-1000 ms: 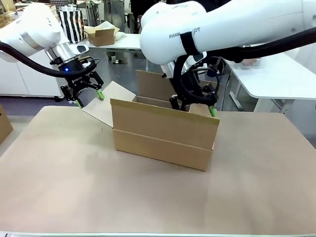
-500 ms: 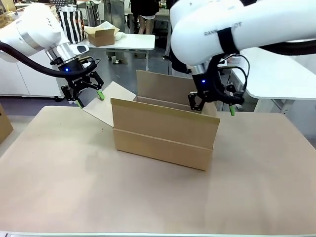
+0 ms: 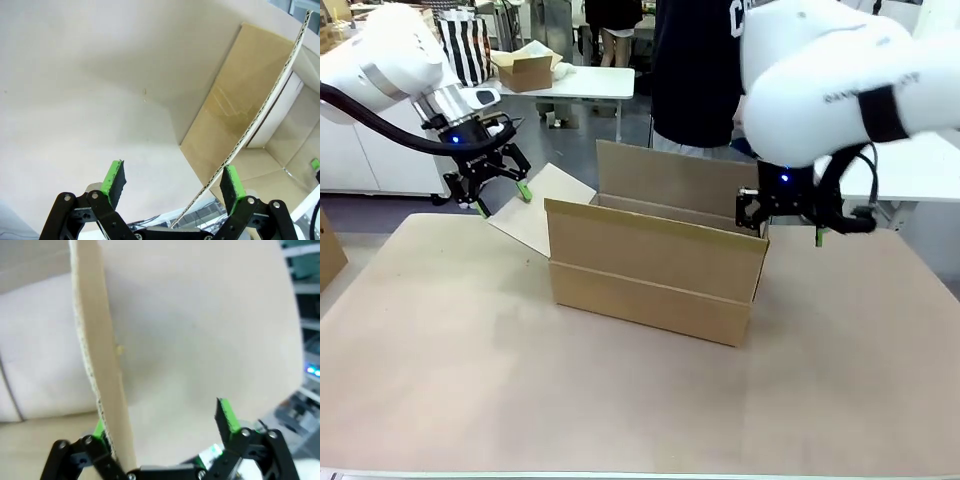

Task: Pack the gift set into the box.
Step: Place both hands on the side flaps of the Package Box and spread them outward.

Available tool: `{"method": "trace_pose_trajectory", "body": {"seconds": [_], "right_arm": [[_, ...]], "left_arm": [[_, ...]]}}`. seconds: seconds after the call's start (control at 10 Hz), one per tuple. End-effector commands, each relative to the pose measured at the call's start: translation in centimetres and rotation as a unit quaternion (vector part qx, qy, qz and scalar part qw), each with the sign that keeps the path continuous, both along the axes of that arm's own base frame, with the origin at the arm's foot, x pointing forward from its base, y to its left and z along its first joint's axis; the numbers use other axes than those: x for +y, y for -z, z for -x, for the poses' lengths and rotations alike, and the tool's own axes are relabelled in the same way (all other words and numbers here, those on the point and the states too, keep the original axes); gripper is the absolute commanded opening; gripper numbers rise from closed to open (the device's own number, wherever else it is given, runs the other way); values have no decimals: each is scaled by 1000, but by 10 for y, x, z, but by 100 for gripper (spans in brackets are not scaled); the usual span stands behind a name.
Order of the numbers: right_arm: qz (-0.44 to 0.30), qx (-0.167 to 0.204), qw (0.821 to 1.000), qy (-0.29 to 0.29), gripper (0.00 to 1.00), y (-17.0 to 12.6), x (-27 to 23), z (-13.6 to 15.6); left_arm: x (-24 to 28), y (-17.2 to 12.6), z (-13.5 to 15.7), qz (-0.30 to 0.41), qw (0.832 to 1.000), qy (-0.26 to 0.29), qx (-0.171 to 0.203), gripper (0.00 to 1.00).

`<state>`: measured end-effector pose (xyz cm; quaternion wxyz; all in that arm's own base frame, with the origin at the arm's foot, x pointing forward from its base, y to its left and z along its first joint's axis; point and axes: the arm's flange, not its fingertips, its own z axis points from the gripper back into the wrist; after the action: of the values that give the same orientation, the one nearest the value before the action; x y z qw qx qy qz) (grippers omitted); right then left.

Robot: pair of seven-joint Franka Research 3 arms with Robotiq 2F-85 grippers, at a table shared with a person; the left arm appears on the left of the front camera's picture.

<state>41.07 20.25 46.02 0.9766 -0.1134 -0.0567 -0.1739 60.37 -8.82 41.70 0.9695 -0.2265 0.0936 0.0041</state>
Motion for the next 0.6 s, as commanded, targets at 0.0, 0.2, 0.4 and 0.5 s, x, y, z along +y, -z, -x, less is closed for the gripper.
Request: {"method": "trace_pose_trajectory", "body": {"seconds": [0.0,0.2,0.4,0.5], "right_arm": [[-67,-26,997,-33,100,9,-29,18],[-108,-52,992,-48,100,14,-43,27],[-157,-89,982,-56,100,27,-60,38],[-184,-107,975,-65,100,34,-68,42]], "left_arm": [[1,-1,1,-10,1000,-7,0,100],[1,-1,1,-10,1000,-7,0,100],[1,-1,1,-10,1000,-7,0,100],[1,-1,1,-10,1000,-7,0,100]]}}
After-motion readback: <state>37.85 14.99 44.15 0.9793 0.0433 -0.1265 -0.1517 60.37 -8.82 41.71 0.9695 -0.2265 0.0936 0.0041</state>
